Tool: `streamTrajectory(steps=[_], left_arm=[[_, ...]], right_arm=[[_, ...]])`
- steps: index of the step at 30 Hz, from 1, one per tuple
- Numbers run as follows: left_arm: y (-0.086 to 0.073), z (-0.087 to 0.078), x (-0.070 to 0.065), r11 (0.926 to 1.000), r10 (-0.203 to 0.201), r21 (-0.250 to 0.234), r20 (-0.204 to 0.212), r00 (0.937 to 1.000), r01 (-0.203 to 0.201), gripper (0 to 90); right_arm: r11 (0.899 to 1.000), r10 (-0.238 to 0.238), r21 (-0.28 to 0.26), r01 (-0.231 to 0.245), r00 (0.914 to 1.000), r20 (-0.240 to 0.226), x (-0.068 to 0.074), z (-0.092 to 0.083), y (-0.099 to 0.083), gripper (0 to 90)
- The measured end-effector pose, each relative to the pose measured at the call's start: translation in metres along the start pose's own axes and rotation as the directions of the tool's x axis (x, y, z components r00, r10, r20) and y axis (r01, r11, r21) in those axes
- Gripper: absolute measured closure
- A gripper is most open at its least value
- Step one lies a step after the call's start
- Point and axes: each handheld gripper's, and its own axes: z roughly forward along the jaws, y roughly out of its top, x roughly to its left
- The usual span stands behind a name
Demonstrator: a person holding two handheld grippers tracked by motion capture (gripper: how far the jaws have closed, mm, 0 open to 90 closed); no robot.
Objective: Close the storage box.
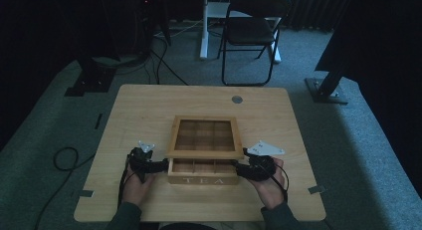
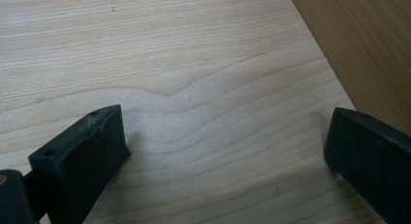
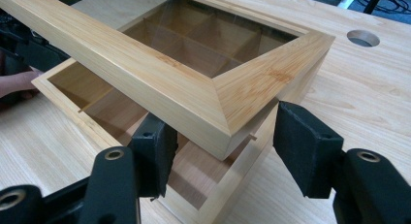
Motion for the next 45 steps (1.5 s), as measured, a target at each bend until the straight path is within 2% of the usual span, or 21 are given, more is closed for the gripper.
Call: streamTrajectory(steps=[12,45], left_arm=[[0.0,0.0,0.0,1.0,0.001,0.001,0.0,1.0,-0.001,1.6],[0.001,0.001,0.0,1.0,0.002,0.0,0.001,1.0,-0.002,1.6]], right_arm=[[1.0,-0.006,0.011,0.006,0.9999,-0.011,0.004,0.006,-0.014,41.7],[1.0,-0.025,0.016,0.025,0.9996,-0.013,0.009,0.009,-0.036,40.1]])
